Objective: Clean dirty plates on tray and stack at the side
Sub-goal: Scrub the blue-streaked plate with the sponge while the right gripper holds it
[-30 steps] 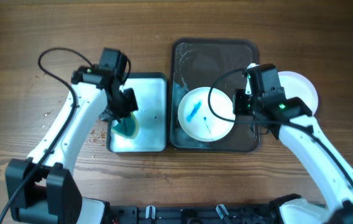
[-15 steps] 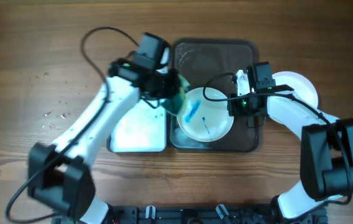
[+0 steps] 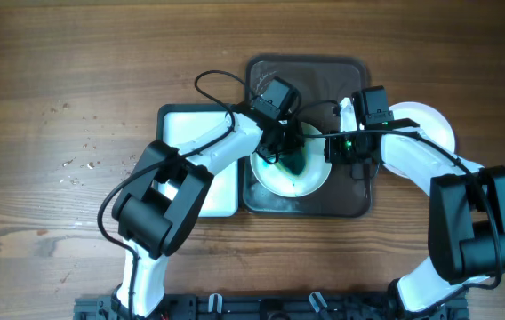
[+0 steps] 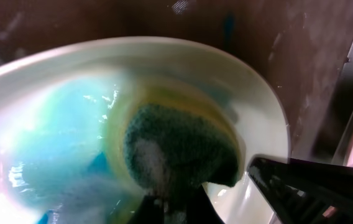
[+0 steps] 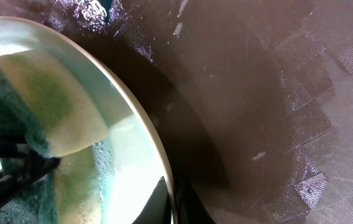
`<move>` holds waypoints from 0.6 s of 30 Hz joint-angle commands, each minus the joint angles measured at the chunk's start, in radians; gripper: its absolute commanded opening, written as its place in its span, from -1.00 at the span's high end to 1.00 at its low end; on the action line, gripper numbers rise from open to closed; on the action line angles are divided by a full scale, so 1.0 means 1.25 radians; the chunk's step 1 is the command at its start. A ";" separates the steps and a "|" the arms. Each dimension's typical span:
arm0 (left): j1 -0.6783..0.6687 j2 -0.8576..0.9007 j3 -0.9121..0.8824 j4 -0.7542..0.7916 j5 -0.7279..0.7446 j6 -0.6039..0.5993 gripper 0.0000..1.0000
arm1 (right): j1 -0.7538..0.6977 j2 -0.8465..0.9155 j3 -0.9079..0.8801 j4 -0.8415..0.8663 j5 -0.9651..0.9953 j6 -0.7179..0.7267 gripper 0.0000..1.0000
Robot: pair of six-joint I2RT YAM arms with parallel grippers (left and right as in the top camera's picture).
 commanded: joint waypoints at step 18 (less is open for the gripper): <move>0.057 0.042 -0.008 -0.230 -0.073 0.280 0.92 | -0.001 0.042 -0.013 -0.024 0.053 0.019 0.91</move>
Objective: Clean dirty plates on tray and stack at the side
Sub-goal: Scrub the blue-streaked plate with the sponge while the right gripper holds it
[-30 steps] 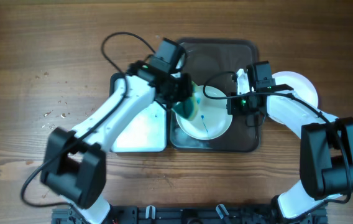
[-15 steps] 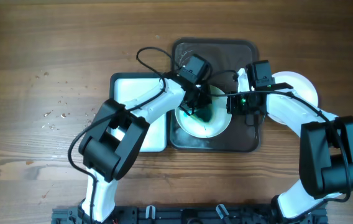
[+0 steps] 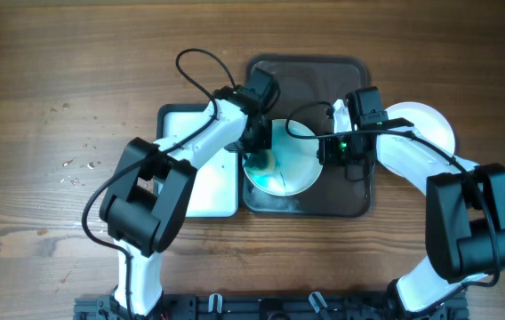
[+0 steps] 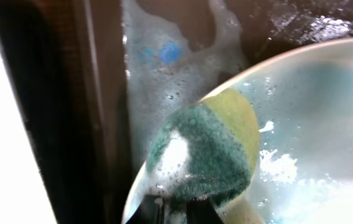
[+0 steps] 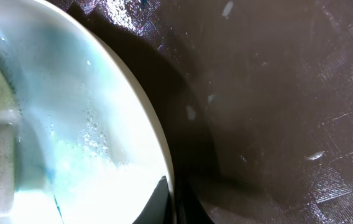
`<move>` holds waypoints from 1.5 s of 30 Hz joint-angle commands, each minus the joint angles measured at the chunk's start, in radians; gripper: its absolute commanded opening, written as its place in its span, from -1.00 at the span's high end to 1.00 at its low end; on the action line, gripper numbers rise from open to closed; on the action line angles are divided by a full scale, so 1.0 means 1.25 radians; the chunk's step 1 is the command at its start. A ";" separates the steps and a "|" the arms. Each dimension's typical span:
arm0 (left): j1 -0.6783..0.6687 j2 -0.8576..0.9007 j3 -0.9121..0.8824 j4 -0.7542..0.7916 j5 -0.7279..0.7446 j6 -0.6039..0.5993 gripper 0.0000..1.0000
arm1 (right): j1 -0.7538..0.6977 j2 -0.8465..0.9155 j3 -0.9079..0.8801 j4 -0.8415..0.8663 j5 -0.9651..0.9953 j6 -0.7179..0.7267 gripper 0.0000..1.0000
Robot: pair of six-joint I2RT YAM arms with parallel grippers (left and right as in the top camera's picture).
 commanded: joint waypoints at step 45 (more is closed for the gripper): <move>-0.132 0.049 -0.046 -0.014 0.270 0.129 0.92 | -0.019 0.034 -0.018 -0.021 0.091 0.067 0.91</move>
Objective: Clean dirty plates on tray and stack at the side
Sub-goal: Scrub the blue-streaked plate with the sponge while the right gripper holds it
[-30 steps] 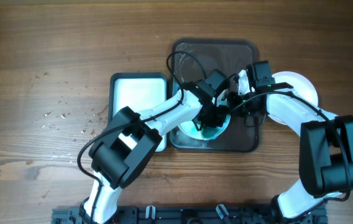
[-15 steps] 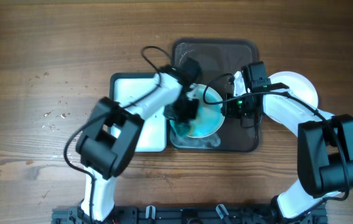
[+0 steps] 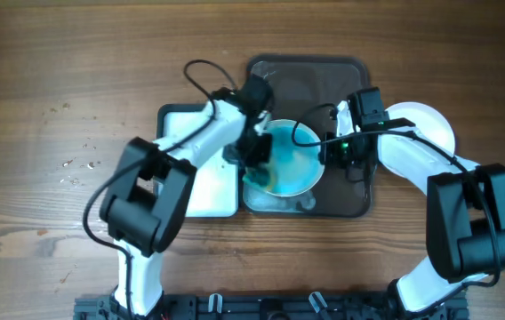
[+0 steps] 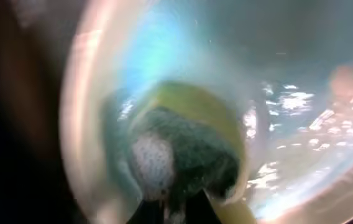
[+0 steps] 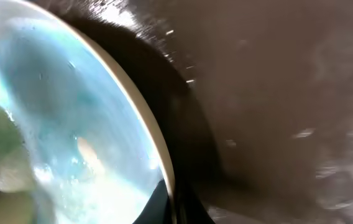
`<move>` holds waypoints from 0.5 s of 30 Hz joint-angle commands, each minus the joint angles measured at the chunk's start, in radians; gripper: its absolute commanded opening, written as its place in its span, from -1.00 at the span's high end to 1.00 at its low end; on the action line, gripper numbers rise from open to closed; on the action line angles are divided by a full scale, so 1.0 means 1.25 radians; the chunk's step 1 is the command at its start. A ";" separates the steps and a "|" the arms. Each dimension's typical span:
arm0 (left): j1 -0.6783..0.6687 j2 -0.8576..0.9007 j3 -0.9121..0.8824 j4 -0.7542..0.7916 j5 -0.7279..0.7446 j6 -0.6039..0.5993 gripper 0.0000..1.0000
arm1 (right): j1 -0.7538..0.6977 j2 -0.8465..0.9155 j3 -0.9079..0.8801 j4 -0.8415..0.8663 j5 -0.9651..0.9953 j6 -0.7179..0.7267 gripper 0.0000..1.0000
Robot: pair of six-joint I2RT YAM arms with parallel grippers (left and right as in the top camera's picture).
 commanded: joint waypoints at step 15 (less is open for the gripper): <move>-0.137 0.050 -0.033 0.082 0.112 -0.061 0.92 | -0.009 0.033 -0.018 -0.010 0.095 0.011 0.91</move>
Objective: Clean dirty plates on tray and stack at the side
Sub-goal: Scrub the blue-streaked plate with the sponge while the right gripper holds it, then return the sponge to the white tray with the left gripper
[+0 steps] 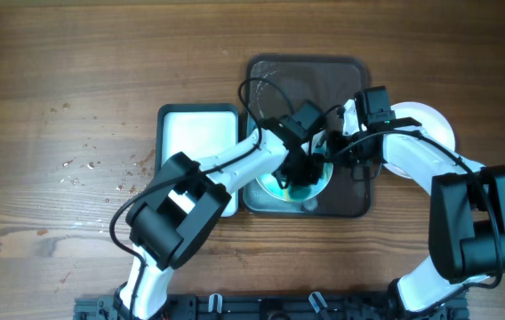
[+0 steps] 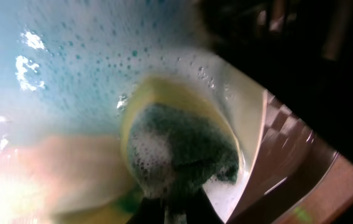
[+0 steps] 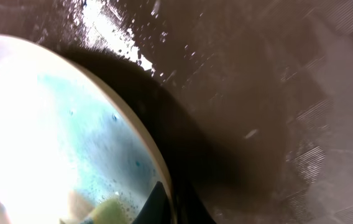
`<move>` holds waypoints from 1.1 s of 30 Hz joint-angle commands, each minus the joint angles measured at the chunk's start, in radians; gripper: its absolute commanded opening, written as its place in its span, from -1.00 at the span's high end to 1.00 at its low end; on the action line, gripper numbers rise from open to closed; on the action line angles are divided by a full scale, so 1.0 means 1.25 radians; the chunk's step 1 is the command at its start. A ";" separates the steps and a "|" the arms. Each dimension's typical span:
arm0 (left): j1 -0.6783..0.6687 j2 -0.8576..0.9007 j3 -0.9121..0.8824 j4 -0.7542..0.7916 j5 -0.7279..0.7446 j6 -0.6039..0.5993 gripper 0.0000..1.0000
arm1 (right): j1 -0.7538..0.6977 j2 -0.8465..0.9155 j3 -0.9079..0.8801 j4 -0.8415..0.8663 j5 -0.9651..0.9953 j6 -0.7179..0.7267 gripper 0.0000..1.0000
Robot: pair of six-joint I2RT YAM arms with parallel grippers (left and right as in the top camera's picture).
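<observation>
A soapy, blue-tinted white plate (image 1: 281, 187) sits tilted on the brown tray (image 1: 306, 76). My left gripper (image 1: 303, 169) is shut on a green-and-yellow sponge (image 2: 176, 146), pressing it against the plate's wet face (image 2: 71, 68) near the right rim. The left gripper (image 2: 175, 210) shows only its dark fingertips under the foam. My right gripper (image 1: 337, 153) is shut on the plate's right rim, one finger on each side of the edge (image 3: 164, 180). A corner of the sponge (image 3: 105, 210) shows in the right wrist view beside the right gripper (image 3: 171, 204).
A white rectangular tray (image 1: 195, 133) lies left of the brown one. At the right, under my right arm, a clean white plate (image 1: 432, 126) rests on the wooden table. Crumbs (image 1: 84, 169) are scattered on the table to the left. Foam wets the brown tray (image 3: 276, 93).
My left gripper with the sponge was at the plate's left side and is now at its right side, close to the right gripper. The right gripper still holds the rim.
The sponge was first near the plate's middle, then at its left rim, then inside its left half, and now at the right edge. Blue soapy film covers the plate. My right gripper stayed shut on the right rim throughout.
</observation>
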 commanded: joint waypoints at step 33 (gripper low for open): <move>0.391 -0.320 -0.266 -0.159 -0.291 -0.046 0.40 | 0.144 -0.392 0.042 -0.280 0.301 -0.049 0.91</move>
